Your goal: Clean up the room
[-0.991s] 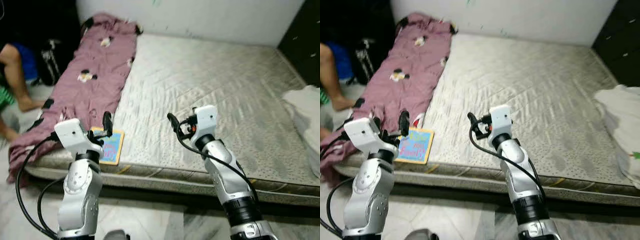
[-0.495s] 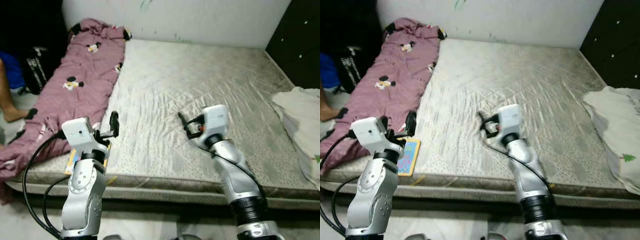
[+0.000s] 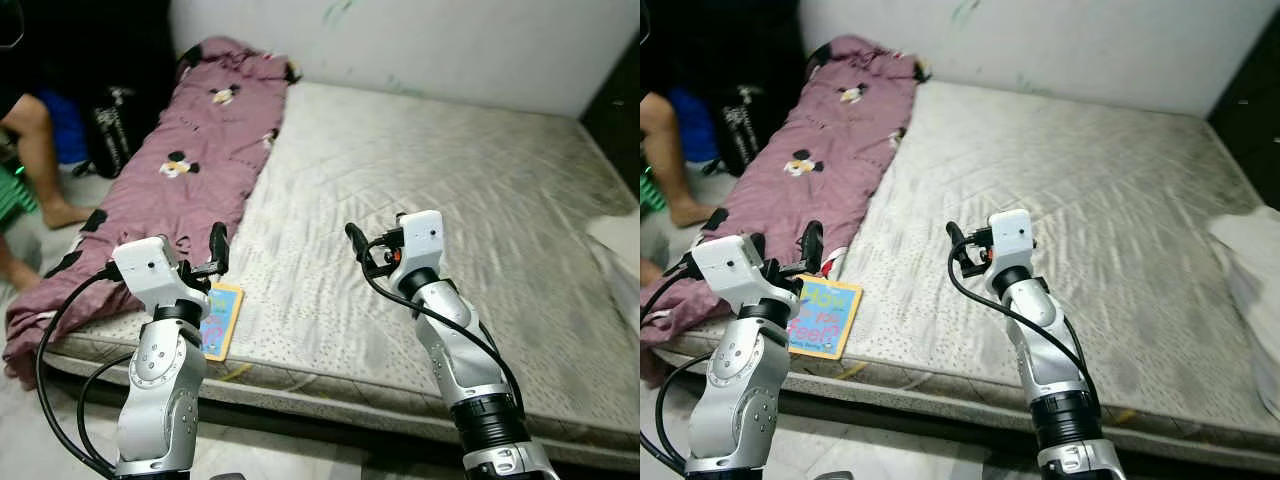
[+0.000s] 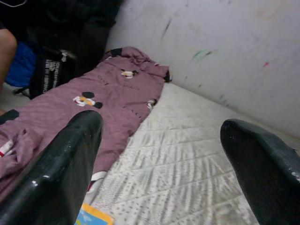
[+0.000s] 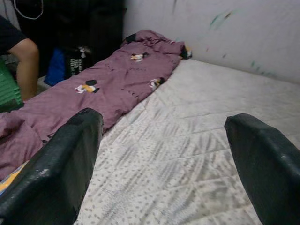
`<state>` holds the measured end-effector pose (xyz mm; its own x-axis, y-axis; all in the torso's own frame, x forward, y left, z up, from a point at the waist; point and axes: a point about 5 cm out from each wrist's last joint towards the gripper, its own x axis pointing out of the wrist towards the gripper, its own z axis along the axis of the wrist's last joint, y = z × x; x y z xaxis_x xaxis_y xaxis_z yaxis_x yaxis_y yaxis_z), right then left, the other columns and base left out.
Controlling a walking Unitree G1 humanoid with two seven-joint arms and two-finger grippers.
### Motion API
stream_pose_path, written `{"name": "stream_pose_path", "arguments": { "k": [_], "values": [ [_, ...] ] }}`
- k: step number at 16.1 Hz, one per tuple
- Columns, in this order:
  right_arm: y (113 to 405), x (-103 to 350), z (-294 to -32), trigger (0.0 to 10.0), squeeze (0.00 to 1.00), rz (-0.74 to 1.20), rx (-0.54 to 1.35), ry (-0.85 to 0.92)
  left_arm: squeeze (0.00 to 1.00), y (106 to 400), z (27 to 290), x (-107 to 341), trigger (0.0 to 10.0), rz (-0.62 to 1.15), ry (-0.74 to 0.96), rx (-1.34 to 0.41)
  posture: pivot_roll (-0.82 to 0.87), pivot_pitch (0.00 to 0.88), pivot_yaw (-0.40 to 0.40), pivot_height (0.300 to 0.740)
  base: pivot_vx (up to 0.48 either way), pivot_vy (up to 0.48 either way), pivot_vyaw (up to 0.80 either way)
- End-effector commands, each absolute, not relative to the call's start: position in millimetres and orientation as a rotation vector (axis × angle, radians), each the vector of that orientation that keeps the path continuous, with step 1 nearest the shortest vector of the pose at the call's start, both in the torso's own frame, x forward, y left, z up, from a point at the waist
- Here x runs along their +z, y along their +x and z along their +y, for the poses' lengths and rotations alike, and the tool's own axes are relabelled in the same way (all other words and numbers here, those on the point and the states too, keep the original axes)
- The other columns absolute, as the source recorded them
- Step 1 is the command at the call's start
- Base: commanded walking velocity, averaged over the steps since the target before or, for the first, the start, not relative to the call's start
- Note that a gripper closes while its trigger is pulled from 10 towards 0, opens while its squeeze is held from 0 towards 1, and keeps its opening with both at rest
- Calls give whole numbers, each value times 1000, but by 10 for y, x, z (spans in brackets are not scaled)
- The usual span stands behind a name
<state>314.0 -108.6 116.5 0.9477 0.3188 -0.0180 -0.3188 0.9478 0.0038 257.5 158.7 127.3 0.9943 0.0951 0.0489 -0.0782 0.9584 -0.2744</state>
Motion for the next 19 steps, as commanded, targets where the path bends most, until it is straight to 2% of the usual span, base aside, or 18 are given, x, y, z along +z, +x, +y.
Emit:
{"name": "stream_pose_path", "arguments": {
  "k": [1,3,7,9,10,12,14,17,19],
  "values": [
    [3160,1176,-1162,10000,0,20,294,-11,0,2579,1546,1278,10000,-59,-282,69,53,0,-44,740,375,0,-800],
    [3152,1165,-1183,10000,0,20,291,-15,0,2580,1552,1244,10000,-41,-273,82,49,0,-40,740,283,0,-556],
    [3130,1109,-1267,10000,0,31,272,-34,0,2619,1558,1160,10000,7,-149,105,38,0,-25,740,0,0,0],
    [3060,1128,-1534,10000,0,14,224,-58,0,2518,1777,1129,10000,-23,10,132,32,0,-25,740,0,0,0],
    [3046,1129,-1578,10000,0,12,217,-63,0,2497,1825,1116,10000,-24,30,149,32,0,-28,740,0,0,0],
    [3011,1197,-1865,10000,0,-12,163,-139,0,2401,2161,1018,10000,-8,104,261,29,0,-54,740,0,0,0],
    [3132,1341,-2033,10000,0,-40,131,-185,0,2331,2396,984,10000,-8,114,350,30,0,-85,740,0,0,0],
    [3236,1421,-1958,10000,0,-62,149,-174,0,2305,2369,978,10000,-11,98,343,45,0,-87,740,0,0,0],
    [3179,1369,-1871,10000,0,-51,162,-156,0,2292,2295,941,10000,0,85,321,43,0,-76,740,0,0,-400]
  ]
}}
